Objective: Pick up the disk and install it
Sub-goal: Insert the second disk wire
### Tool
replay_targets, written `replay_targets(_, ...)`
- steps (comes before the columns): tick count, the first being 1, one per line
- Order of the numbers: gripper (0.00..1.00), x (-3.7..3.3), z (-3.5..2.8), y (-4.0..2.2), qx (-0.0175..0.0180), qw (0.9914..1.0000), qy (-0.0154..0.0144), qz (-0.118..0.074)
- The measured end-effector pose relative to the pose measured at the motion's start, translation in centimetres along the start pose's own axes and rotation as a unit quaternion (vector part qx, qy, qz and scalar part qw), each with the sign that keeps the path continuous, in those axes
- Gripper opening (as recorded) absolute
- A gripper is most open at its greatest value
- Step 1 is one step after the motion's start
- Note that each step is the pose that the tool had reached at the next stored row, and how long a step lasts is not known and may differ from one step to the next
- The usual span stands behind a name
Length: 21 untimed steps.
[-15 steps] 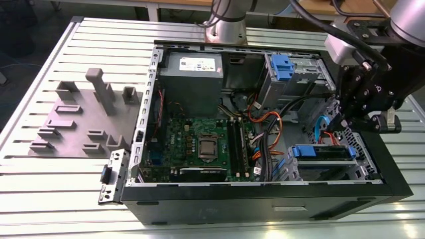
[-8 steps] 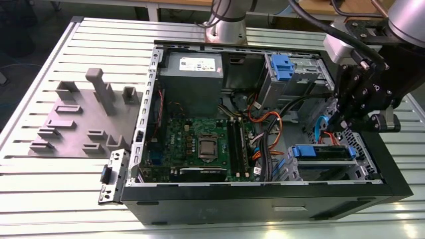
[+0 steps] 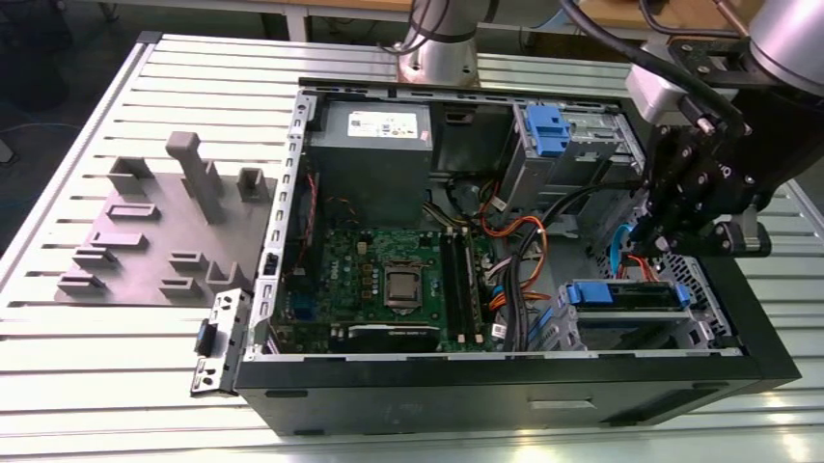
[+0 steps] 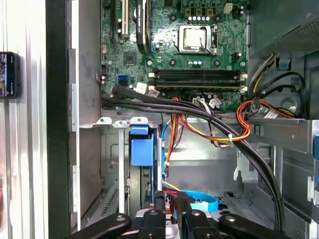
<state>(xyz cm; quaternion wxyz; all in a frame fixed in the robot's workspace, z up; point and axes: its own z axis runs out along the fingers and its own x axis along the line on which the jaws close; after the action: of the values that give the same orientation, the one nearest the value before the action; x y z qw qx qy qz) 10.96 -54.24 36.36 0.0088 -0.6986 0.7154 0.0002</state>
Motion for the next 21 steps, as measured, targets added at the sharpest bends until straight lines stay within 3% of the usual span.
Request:
replay_targets(3,0.24,-0.04,0.07,-0.05,-0.0039,0.99999,-0.0015,0.000)
replay_targets(4,0.24,-0.05,0.08,-0.05,-0.0045,0.99998,-0.0032,0.000)
replay_targets(7,0.24,-0.10,0.04,-0.06,-0.0052,0.99991,-0.0121,0.000)
replay_targets(9,0.24,-0.14,-0.02,-0.06,-0.0053,0.99987,-0.0151,0.000)
replay_targets(16,0.24,-0.27,0.03,-0.41,-0.0089,0.99984,-0.0154,0.000)
replay_targets(21,0.24,-0.26,0.49,-0.41,-0.0093,0.99984,-0.0152,0.000)
